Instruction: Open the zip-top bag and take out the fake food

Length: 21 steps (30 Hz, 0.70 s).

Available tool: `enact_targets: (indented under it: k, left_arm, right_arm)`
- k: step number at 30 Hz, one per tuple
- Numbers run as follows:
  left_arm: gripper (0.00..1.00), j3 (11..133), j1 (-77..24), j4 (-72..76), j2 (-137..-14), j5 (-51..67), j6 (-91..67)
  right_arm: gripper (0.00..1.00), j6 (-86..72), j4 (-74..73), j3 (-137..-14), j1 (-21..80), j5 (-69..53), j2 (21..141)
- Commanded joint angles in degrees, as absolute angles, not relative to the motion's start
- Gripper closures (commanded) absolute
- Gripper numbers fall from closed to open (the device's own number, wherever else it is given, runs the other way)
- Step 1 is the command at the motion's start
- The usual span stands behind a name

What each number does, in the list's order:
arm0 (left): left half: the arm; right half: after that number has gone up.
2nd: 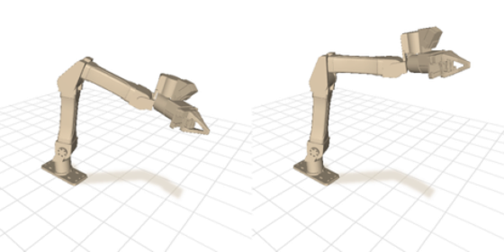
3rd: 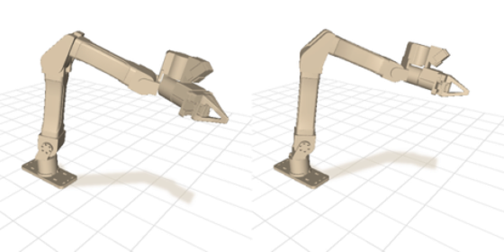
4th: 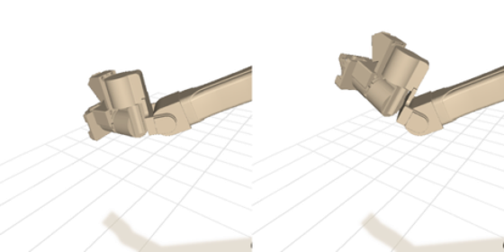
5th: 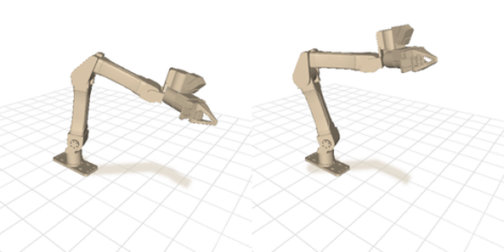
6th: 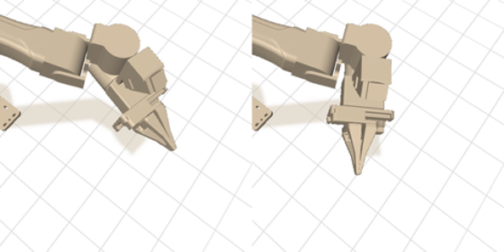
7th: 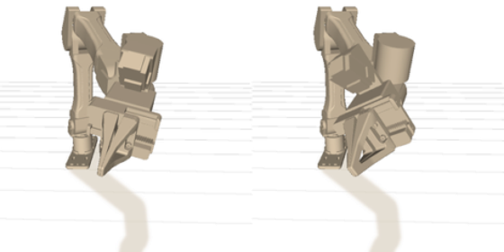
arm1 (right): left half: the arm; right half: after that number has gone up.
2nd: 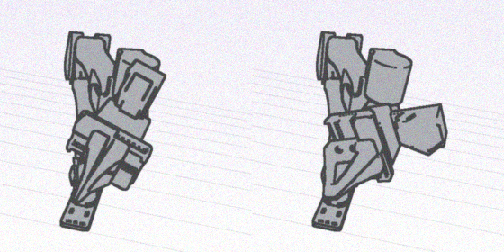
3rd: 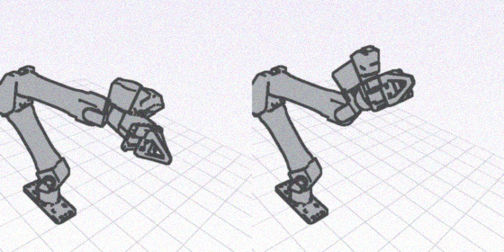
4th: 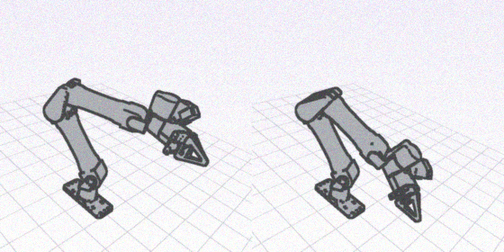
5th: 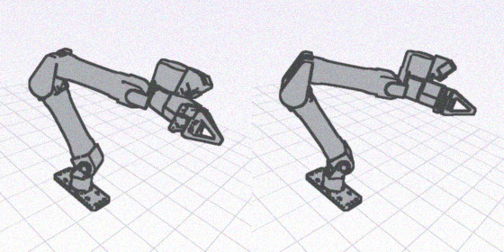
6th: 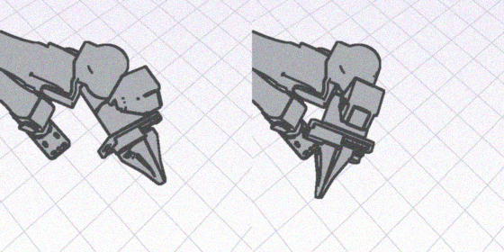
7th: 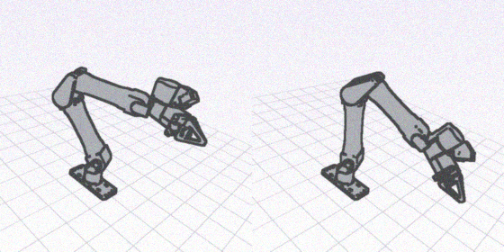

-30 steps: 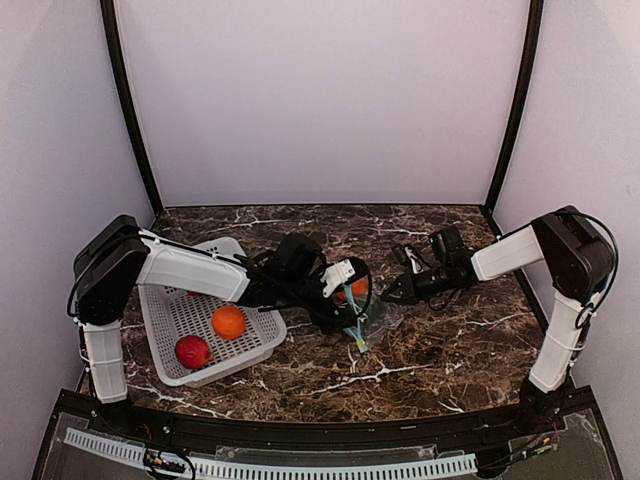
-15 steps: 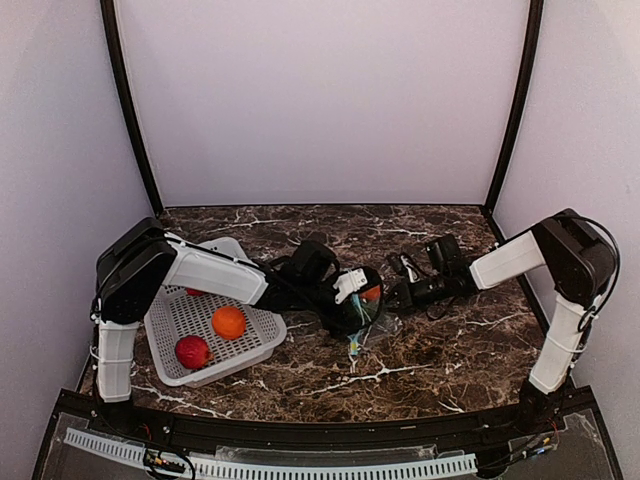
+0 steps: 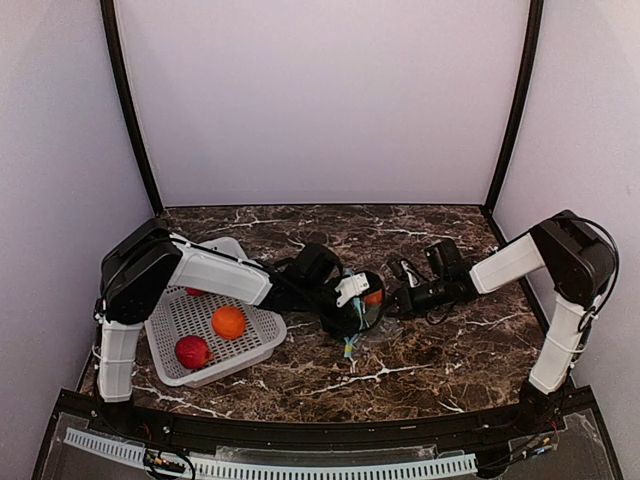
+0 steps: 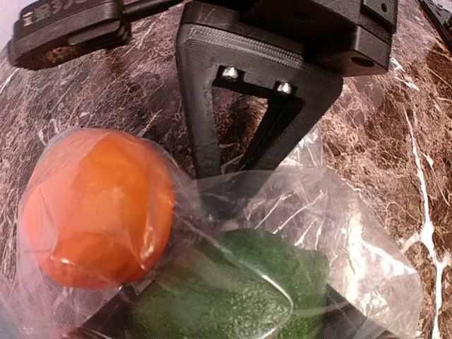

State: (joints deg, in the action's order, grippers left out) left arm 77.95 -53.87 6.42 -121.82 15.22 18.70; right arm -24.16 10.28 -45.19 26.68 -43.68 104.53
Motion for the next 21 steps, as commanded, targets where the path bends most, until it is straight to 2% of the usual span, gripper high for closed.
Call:
enact_targets:
  k: [1, 6, 21]
  left_arm:
    - [0.28, 73.3, -54.1, 5.6, -115.7, 13.7, 18.1]
    - [0.34, 68.8, -54.1, 8.6, -110.6, 14.1, 17.4]
    - [0.35, 69.0, -54.1, -1.2, -100.5, 8.4, 19.8]
  right_arm:
    - [1.0, -25.3, 11.4, -42.9, 25.1, -42.8, 103.2]
    - [1.0, -25.8, 12.0, -41.5, 23.9, -42.3, 102.9]
    - [1.0, -26.1, 12.6, -40.3, 21.9, -42.3, 103.3]
